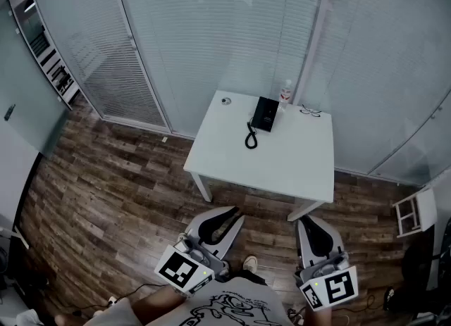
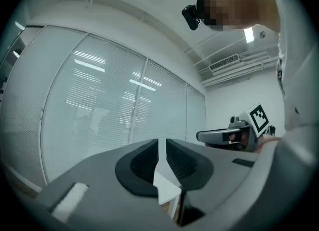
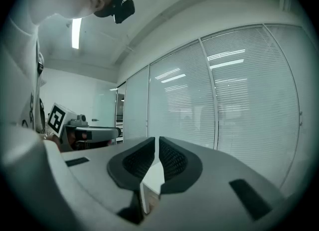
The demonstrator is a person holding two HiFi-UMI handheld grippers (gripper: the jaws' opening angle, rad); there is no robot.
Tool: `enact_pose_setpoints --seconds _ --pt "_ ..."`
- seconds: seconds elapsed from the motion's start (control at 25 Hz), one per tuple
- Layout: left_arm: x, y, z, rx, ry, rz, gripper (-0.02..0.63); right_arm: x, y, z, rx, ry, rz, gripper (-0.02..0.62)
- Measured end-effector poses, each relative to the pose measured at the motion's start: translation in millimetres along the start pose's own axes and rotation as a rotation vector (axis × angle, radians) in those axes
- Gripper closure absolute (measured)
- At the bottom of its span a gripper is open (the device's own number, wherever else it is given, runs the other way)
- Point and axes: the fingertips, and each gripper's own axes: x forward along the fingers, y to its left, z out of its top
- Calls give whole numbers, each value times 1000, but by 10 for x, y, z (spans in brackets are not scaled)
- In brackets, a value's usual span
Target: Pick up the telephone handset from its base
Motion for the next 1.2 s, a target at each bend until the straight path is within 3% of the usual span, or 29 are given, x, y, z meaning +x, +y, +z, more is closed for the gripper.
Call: enact_pose_setpoints --seconds 0.36,0.88,1.2 --pt "190 -94 -25 -6 1 -6 558 -27 -149 29 -6 -20 4 572" --pt "900 -265 -137 -8 15 31 558 21 -955 -68 8 -34 24 571" --pt "1108 -269 -212 -25 33 69 560 100 -1215 -97 21 -30 60 571"
